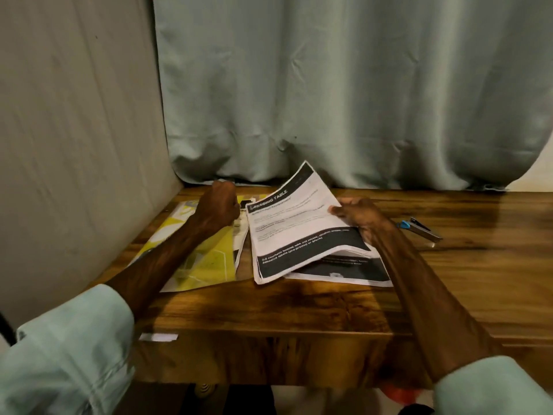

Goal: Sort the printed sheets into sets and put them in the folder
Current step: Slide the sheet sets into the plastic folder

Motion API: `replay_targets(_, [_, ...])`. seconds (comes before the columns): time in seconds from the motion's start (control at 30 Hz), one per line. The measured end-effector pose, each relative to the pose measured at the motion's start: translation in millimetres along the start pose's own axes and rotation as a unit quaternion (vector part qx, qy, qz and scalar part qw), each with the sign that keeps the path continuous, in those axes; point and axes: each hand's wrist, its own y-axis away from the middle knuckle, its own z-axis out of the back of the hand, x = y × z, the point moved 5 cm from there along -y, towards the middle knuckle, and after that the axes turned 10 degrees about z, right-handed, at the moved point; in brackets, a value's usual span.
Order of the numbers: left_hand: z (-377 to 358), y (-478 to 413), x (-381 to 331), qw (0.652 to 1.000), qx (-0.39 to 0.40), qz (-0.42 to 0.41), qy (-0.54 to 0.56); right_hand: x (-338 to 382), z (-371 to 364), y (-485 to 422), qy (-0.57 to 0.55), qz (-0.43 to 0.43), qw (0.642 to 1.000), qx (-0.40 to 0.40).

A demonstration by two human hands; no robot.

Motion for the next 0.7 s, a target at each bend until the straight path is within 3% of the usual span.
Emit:
replay_targets(0.17, [11.0, 0.7, -5.2, 0.999, -0.018, -0.019, -0.020, -6.0, -26.8, -12.1, 0.026, -0.038, 0.999, 0.019])
replay_targets(0.43, [15.1, 7.6, -19.1, 0.998, 0.008, -0.048, -0.043, -13.6, -66.6, -29.4, 0.025, 0.004, 0.996, -0.080])
replay_targets(0.7, [16.1, 0.9, -18.5, 0.998, 0.005, -0.040, -0.044, -16.6, -107.2, -13.0, 0.092, 0.048, 0.984, -0.147])
